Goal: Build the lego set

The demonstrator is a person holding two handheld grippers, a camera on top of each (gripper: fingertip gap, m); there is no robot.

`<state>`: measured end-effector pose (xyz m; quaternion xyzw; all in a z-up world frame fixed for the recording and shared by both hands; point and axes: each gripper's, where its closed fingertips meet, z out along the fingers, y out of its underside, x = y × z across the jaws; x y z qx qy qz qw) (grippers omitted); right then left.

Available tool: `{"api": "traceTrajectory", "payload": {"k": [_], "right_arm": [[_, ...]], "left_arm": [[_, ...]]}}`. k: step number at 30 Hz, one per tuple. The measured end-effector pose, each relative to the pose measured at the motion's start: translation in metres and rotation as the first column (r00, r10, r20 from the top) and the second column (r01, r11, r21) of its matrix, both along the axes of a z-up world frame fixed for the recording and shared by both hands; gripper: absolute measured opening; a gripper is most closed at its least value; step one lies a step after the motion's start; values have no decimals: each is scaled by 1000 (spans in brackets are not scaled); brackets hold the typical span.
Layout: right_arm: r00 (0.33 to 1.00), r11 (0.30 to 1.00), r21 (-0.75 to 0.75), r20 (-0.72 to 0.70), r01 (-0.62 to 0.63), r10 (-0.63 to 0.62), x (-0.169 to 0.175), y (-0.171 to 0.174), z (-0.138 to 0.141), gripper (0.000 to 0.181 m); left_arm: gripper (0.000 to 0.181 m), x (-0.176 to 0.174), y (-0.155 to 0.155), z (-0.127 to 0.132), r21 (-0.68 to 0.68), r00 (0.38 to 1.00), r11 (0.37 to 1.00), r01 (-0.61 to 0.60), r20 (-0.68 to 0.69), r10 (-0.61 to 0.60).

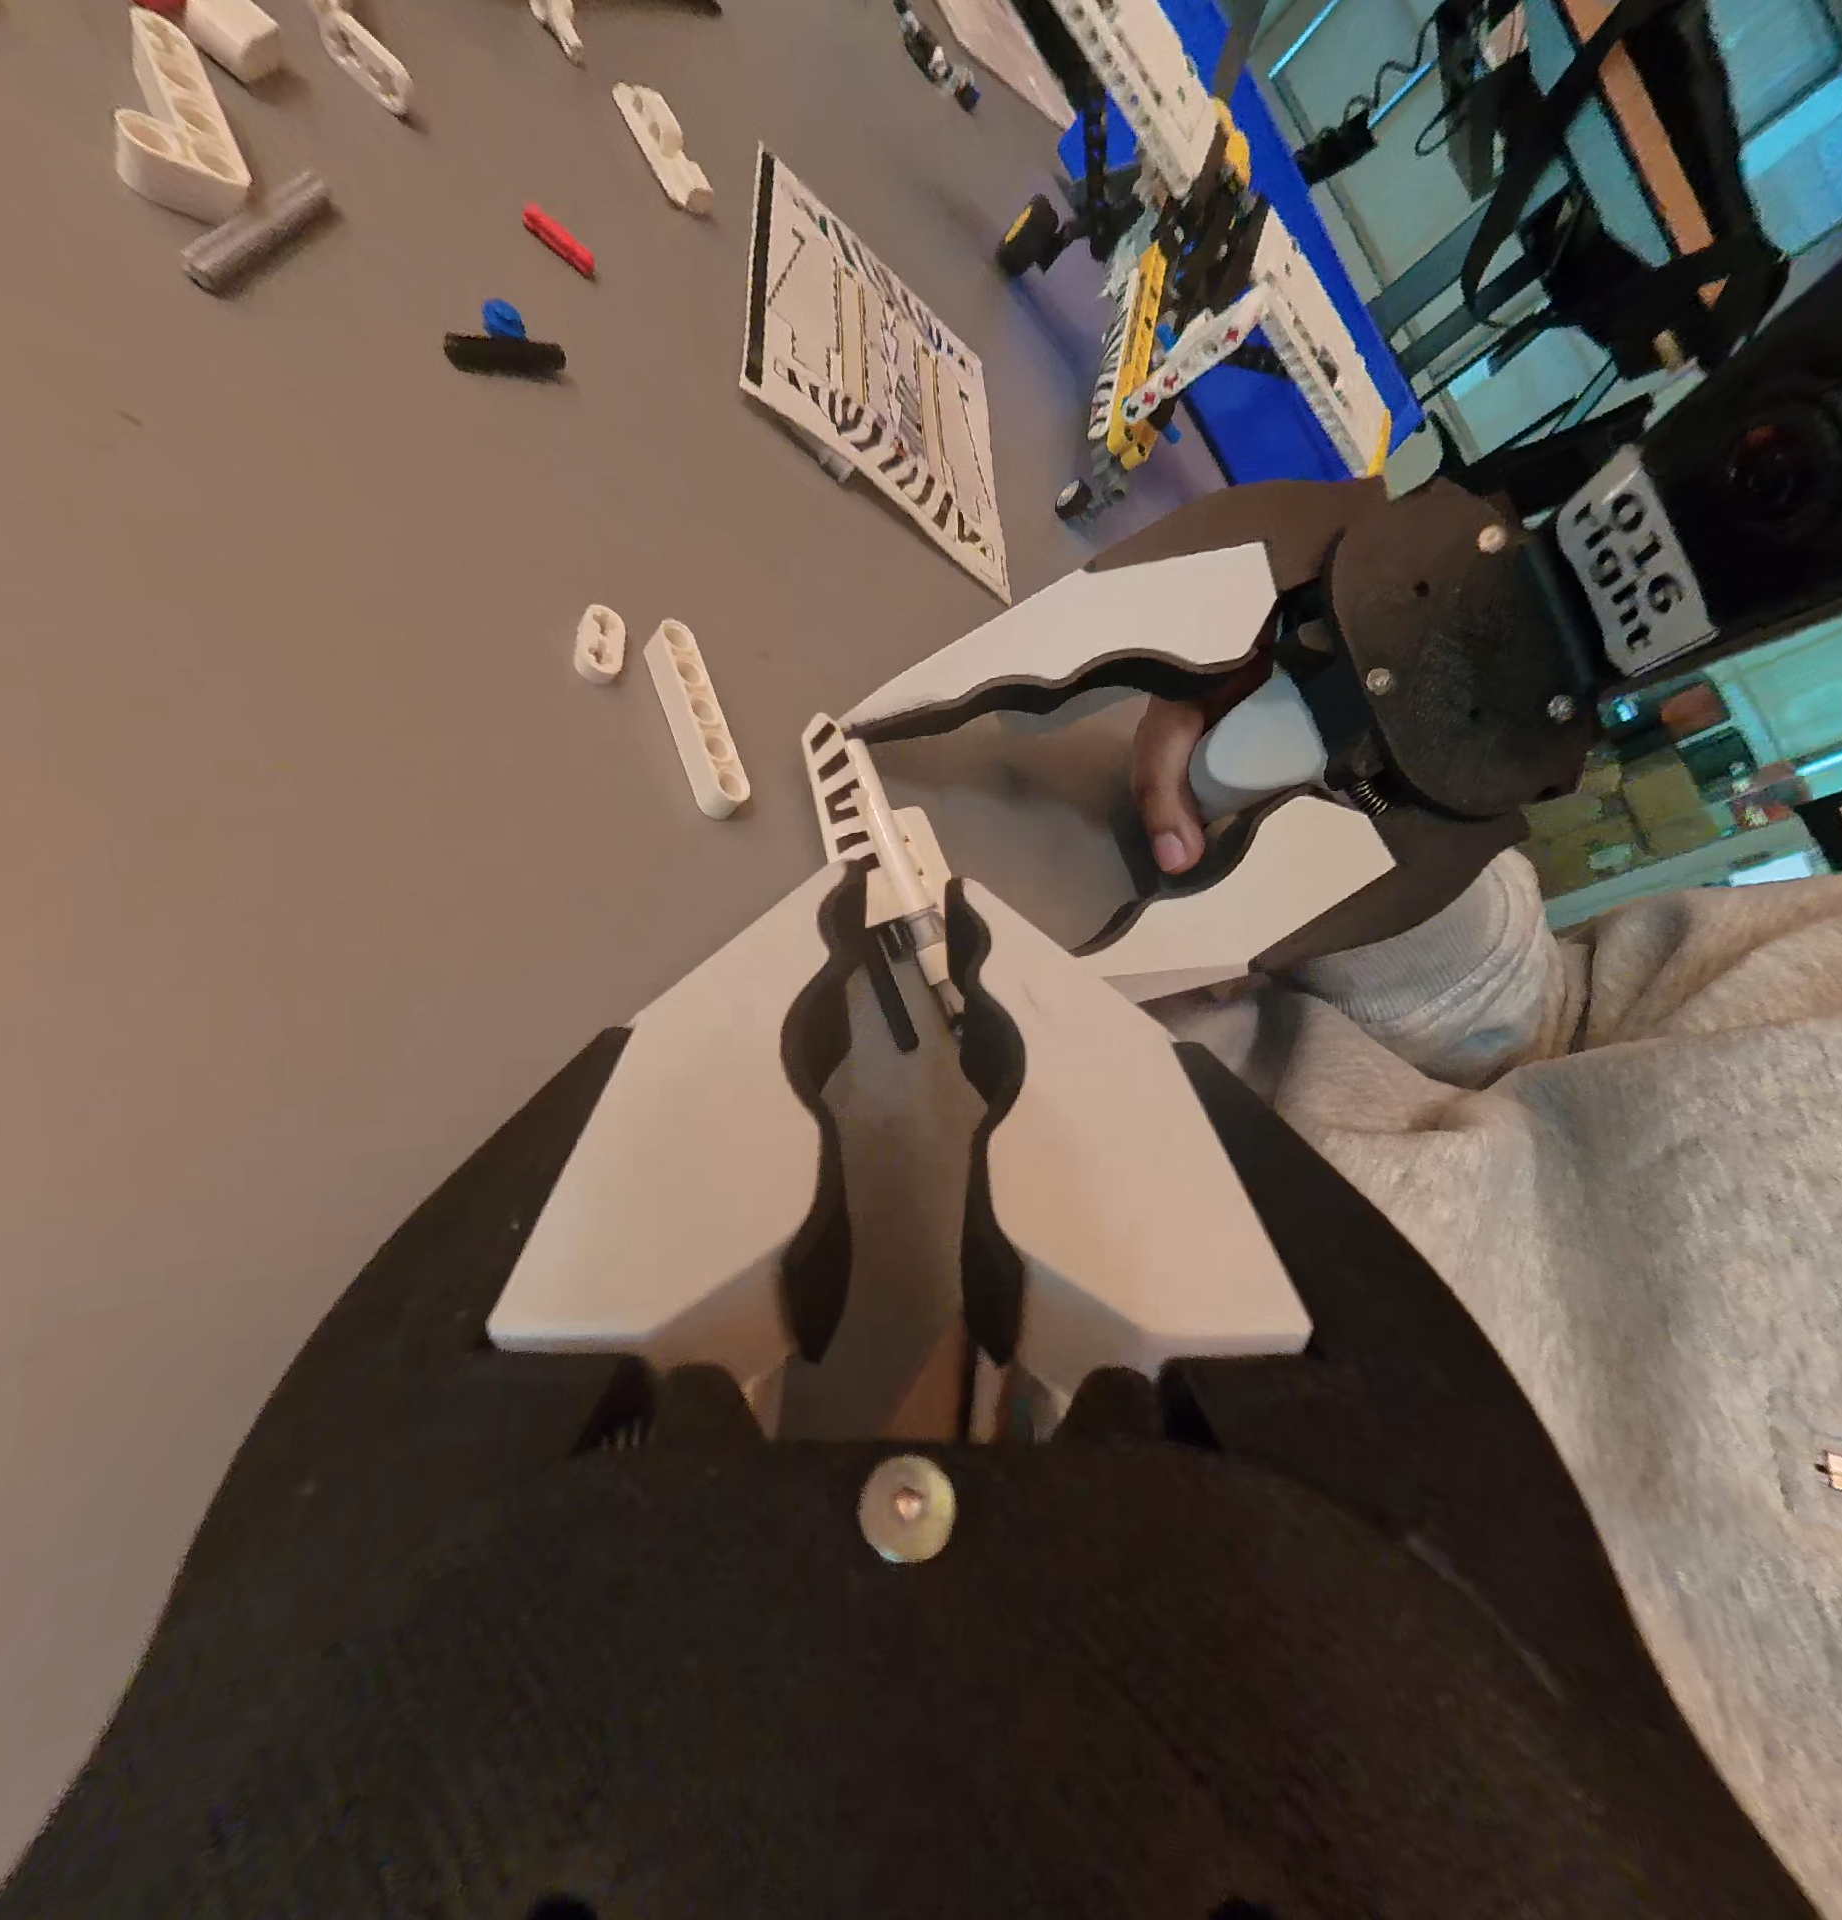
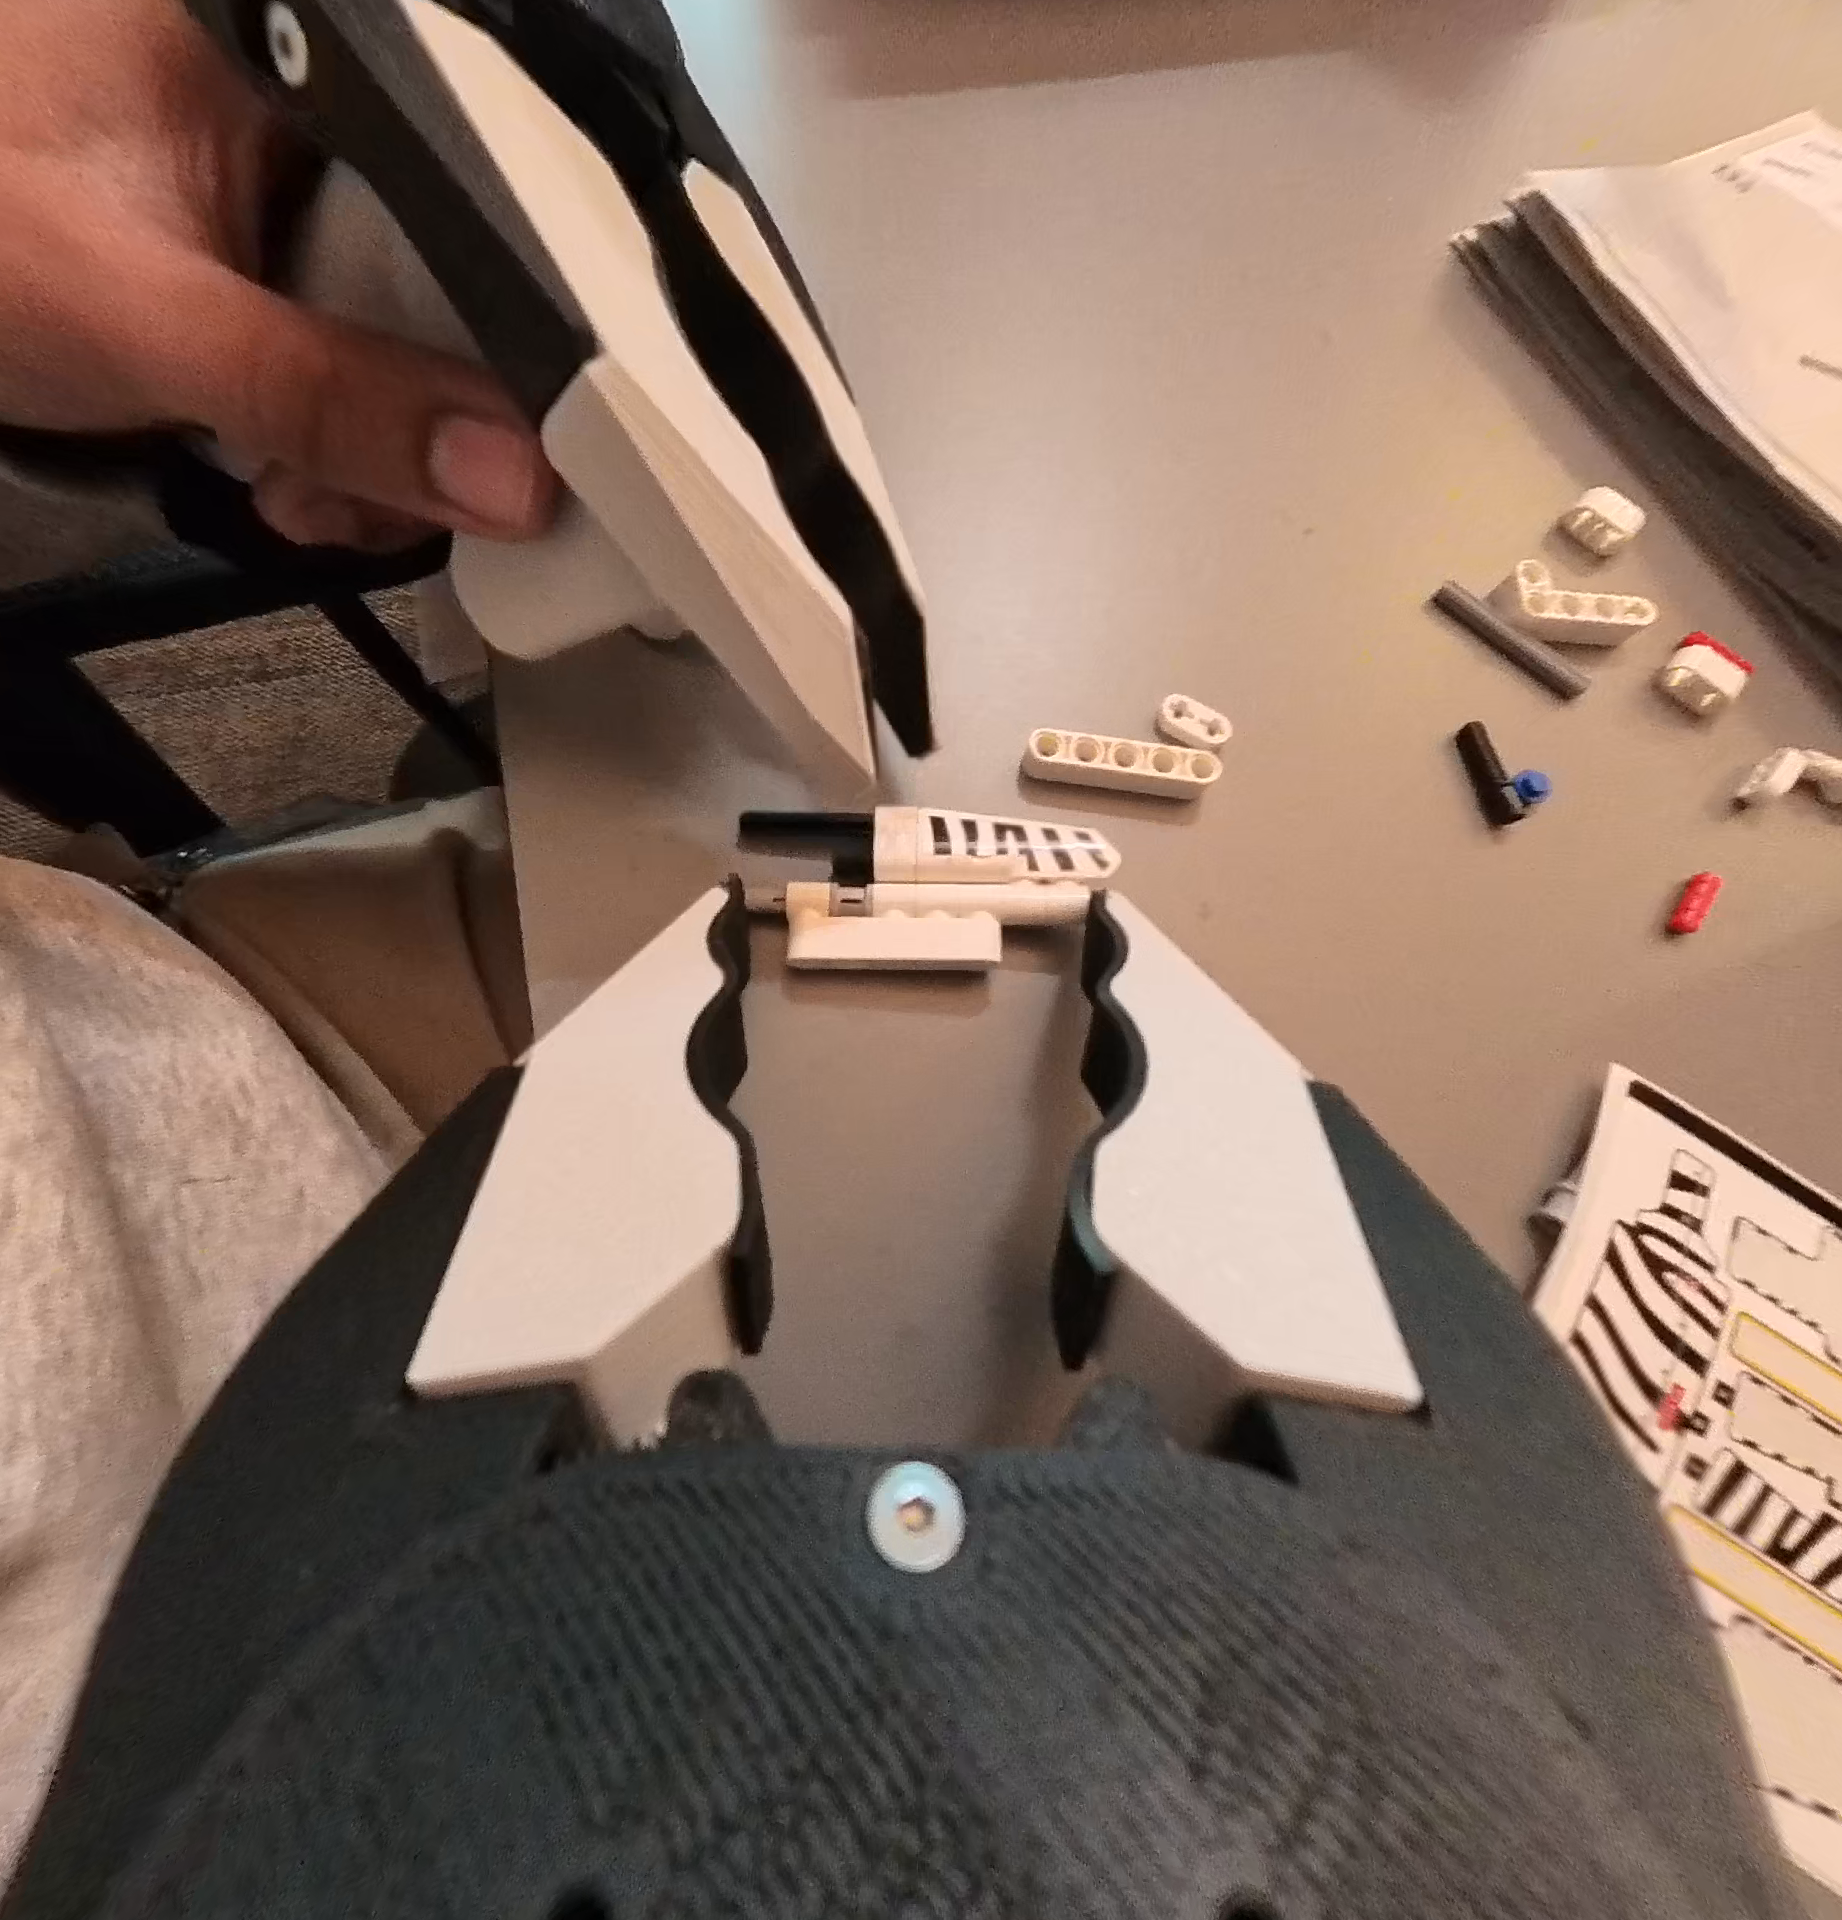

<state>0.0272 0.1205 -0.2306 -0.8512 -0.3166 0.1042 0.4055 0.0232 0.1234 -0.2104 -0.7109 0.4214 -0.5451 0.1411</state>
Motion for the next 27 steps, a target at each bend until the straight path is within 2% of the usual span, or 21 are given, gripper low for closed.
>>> {"api": "traceTrajectory", "payload": {"k": [4, 8, 13, 17, 19, 22, 27], "right_arm": [[999, 994, 104, 43, -31, 27, -2, 1, 11, 65], [986, 960, 265, 160, -93, 51, -5, 1, 27, 65], [953, 884, 417, 290, -211, 91, -19, -5, 44, 65], [930, 831, 478, 350, -283, 116, -27, -11, 54, 65], [919, 814, 492, 375, -308, 122, -28, -13, 57, 65], [907, 796, 507, 404, -331, 120, -27, -14, 61, 65], [906, 790, 514, 407, -333, 116, -25, -13, 61, 65]], "left_arm": [[19, -1, 5, 17, -88, 993, 996, -21, 112, 31], [26, -4, 13, 30, -168, 976, 985, -38, 207, 73], [31, -3, 4, 43, -263, 954, 964, 48, 299, 34], [32, -1, -10, 48, -279, 944, 952, 128, 328, -31], [29, 0, -17, 47, -268, 943, 951, 157, 328, -63], [6, 1, -25, 49, -247, 934, 948, 202, 340, -110], [6, 3, -25, 50, -220, 934, 958, 184, 344, -100]]}}
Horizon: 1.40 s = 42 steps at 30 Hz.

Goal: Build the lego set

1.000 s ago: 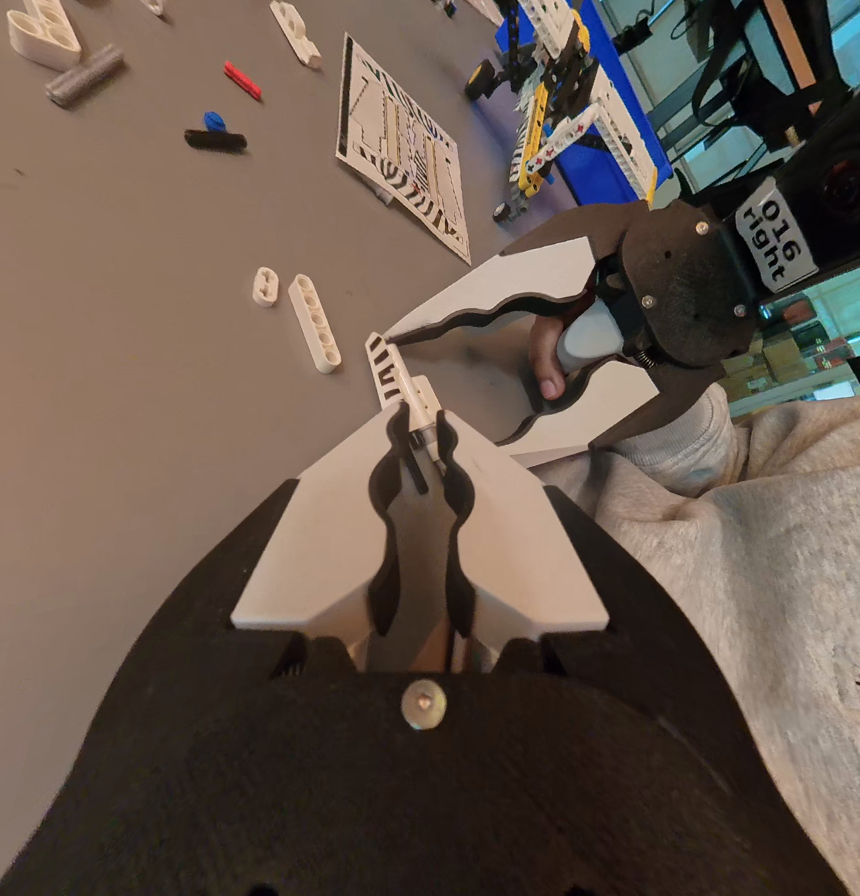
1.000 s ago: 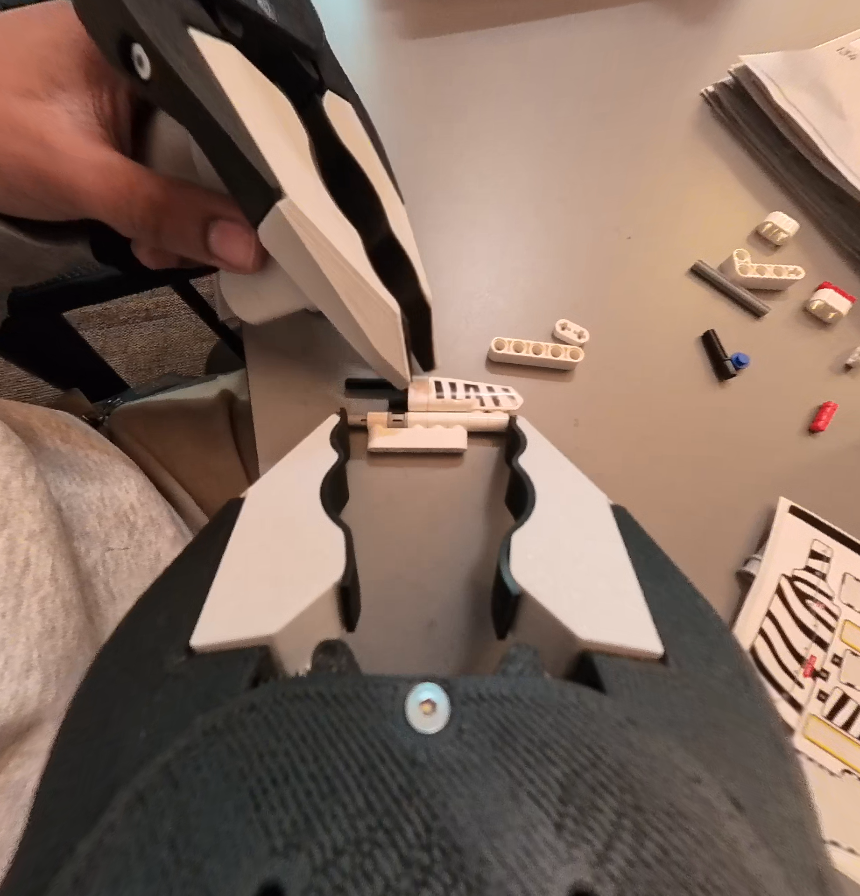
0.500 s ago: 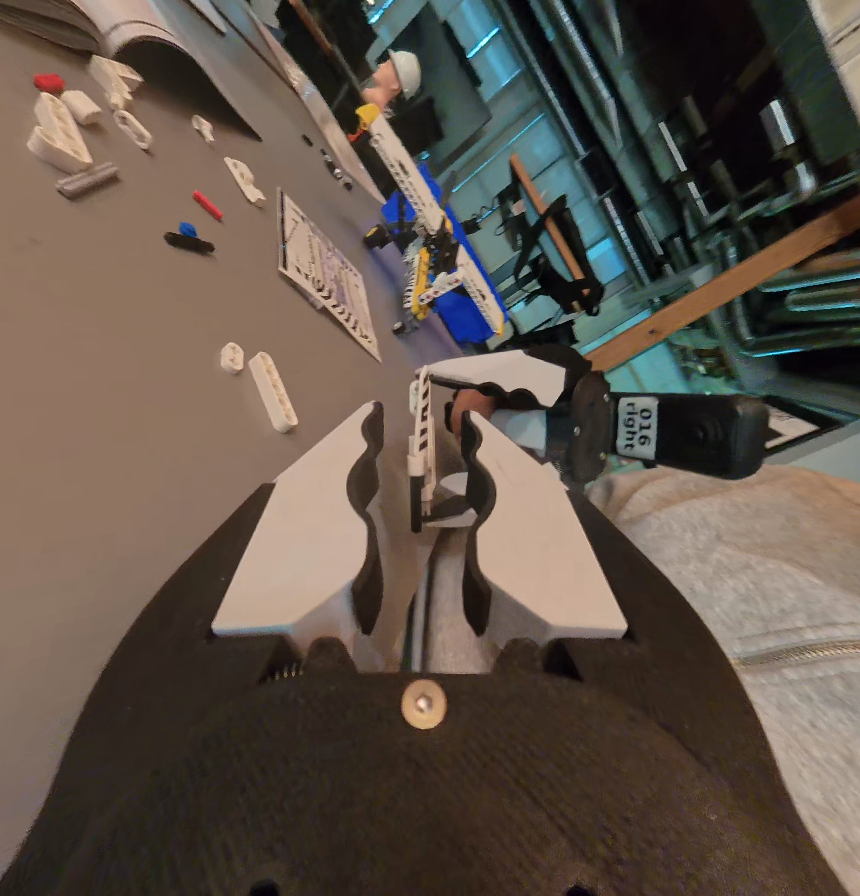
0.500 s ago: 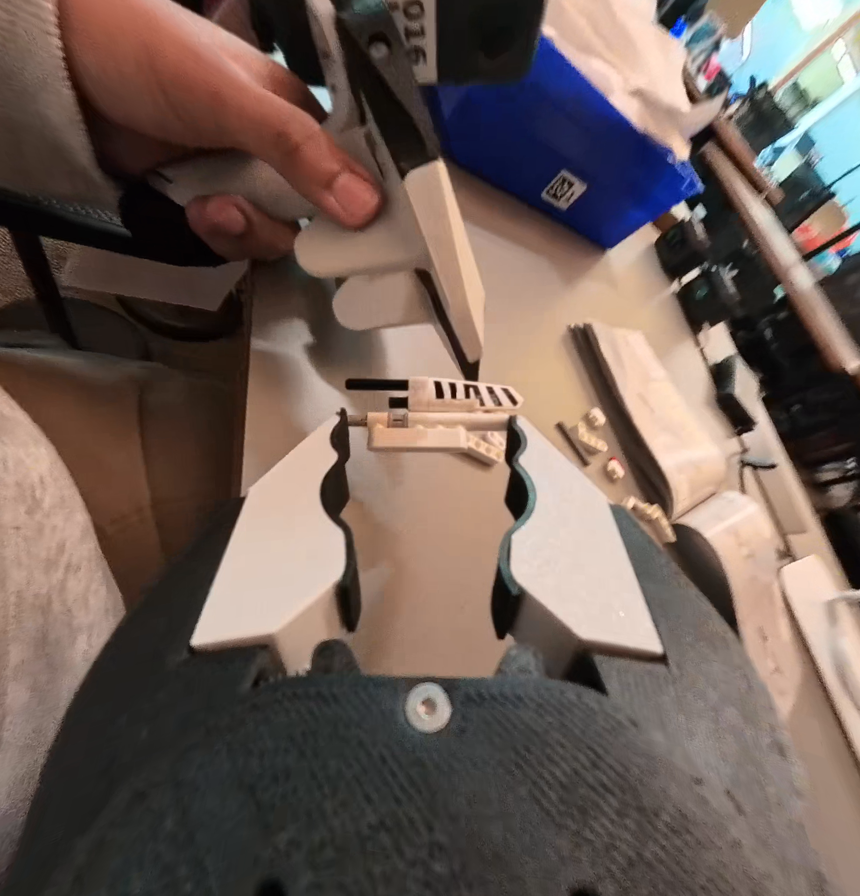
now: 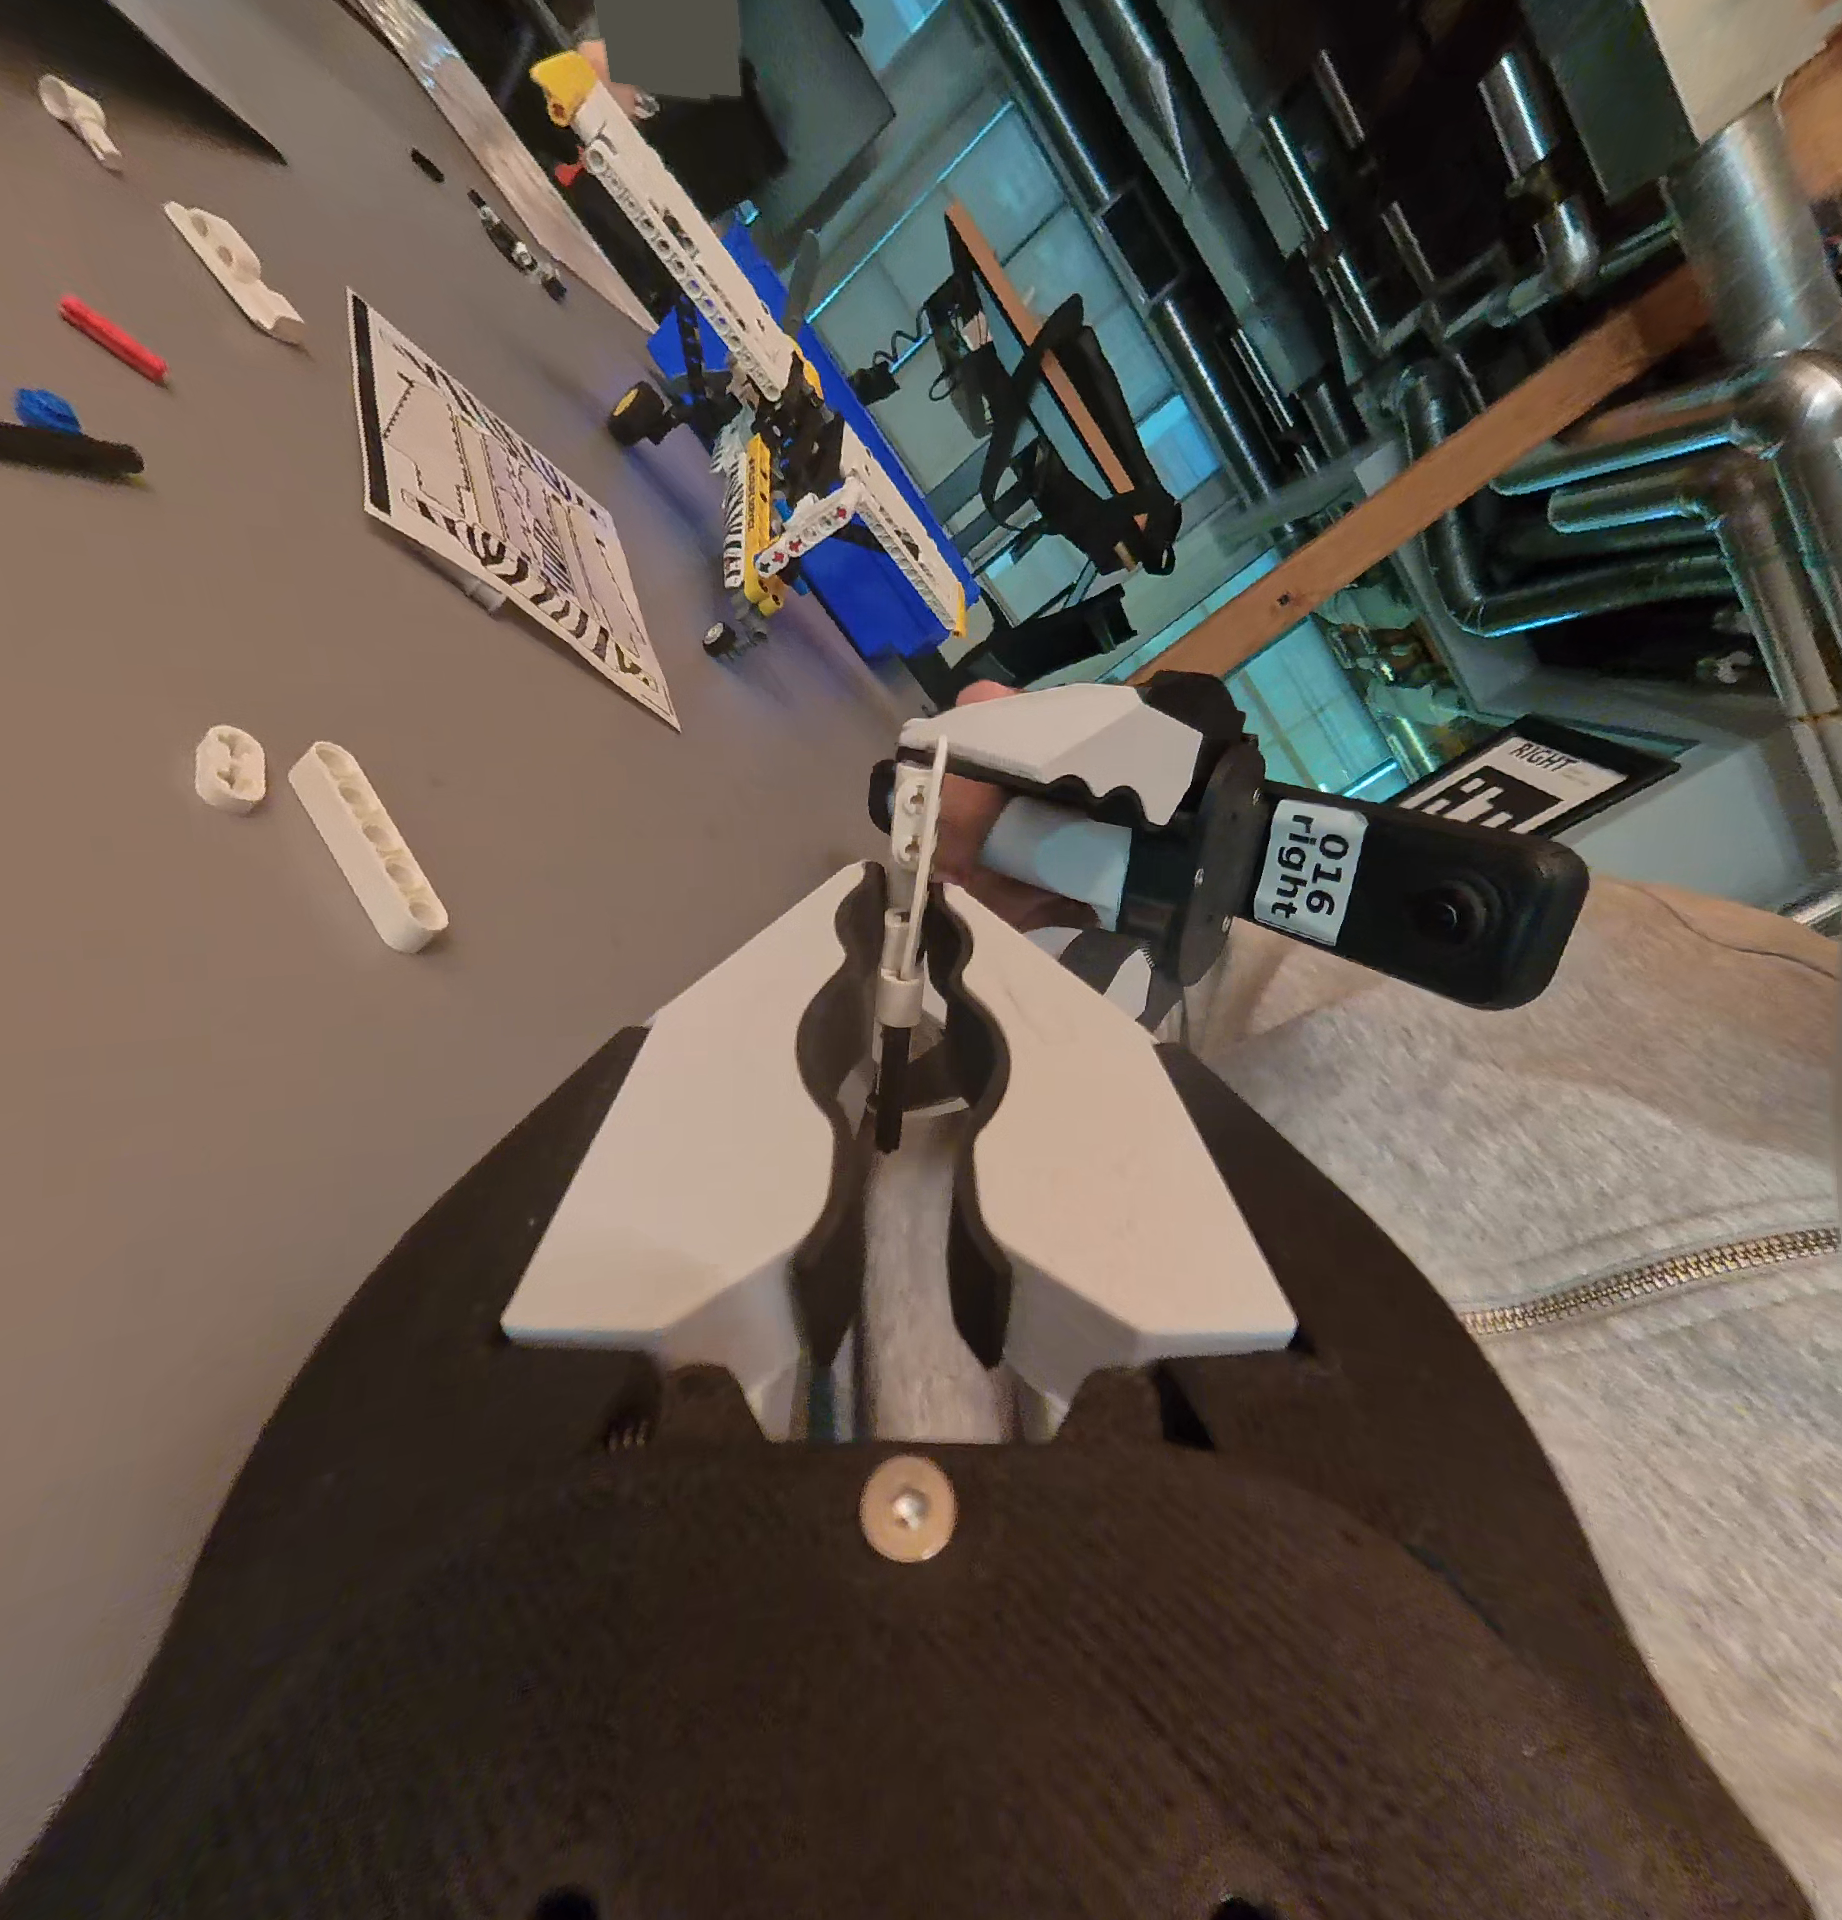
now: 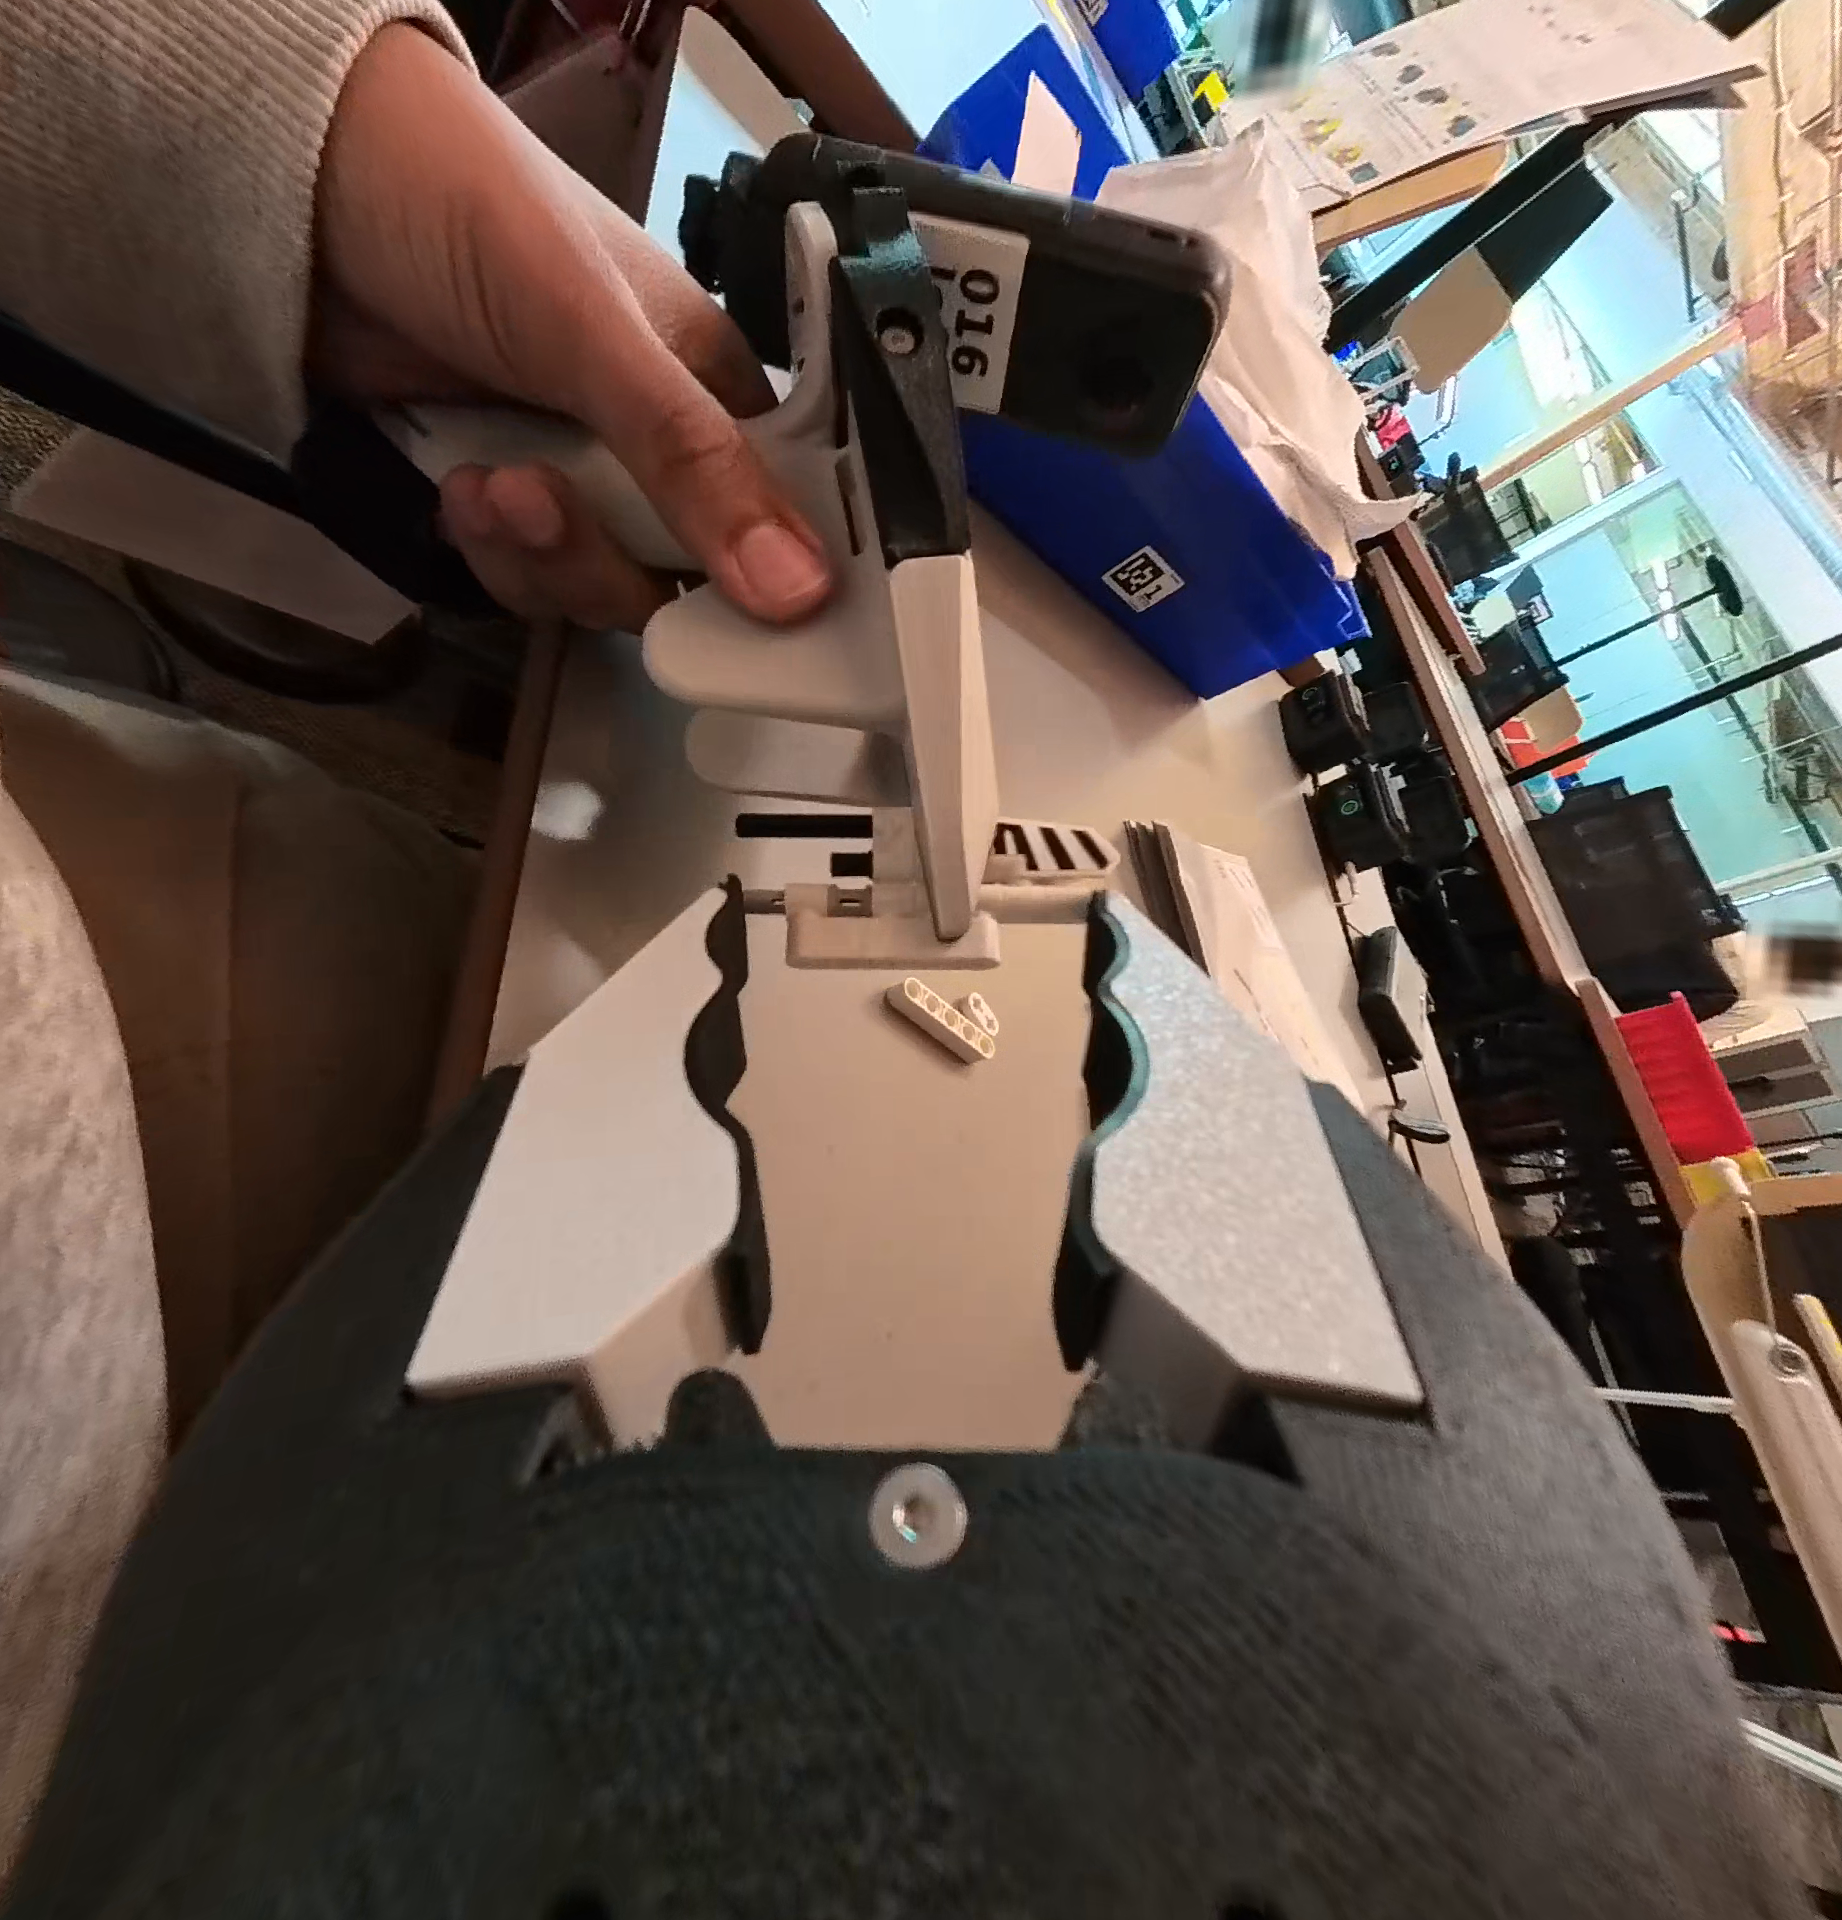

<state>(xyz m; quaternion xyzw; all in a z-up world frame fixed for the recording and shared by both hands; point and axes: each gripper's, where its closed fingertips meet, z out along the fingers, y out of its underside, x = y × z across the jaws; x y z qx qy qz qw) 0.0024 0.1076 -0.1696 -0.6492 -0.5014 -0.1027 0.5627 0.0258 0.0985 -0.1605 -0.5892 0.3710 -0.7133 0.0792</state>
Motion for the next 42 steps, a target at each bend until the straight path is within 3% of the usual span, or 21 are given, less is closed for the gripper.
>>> {"api": "traceTrajectory", "payload": {"k": [5, 10, 16, 19, 29, 32, 38, 42], "right_arm": [[998, 998, 34, -49, 43, -41, 5, 3, 11, 75], [993, 992, 107, -103, 61, -49, 7, -1, 34, 75], [994, 984, 174, -102, 48, -30, 3, -5, 43, 57], [993, 985, 168, -115, 40, -21, 1, -7, 43, 48], [955, 1000, 8, -297, 19, -16, 2, -7, 36, 34], [928, 999, -49, -372, 9, -27, 6, -6, 35, 22], [897, 993, -115, -440, 0, -51, 11, -5, 30, 23], [900, 992, -122, -428, 28, -78, 14, -1, 25, 25]], "left_arm": [[5, -1, 0, 10, 78, 997, 997, -22, 71, 16], [5, -8, -6, 38, 228, 971, 970, -90, 239, 34], [6, -13, -19, 55, 547, 932, 798, -251, 358, 48], [6, -14, -23, 58, 615, 920, 730, -298, 388, 49], [6, -14, -9, 58, 511, 917, 801, -312, 383, 113], [6, -12, -5, 52, 500, 924, 810, -308, 360, 129], [6, -11, 5, 49, 467, 921, 819, -334, 345, 179], [6, -17, 20, 54, 317, 901, 879, -357, 366, 234]]}}
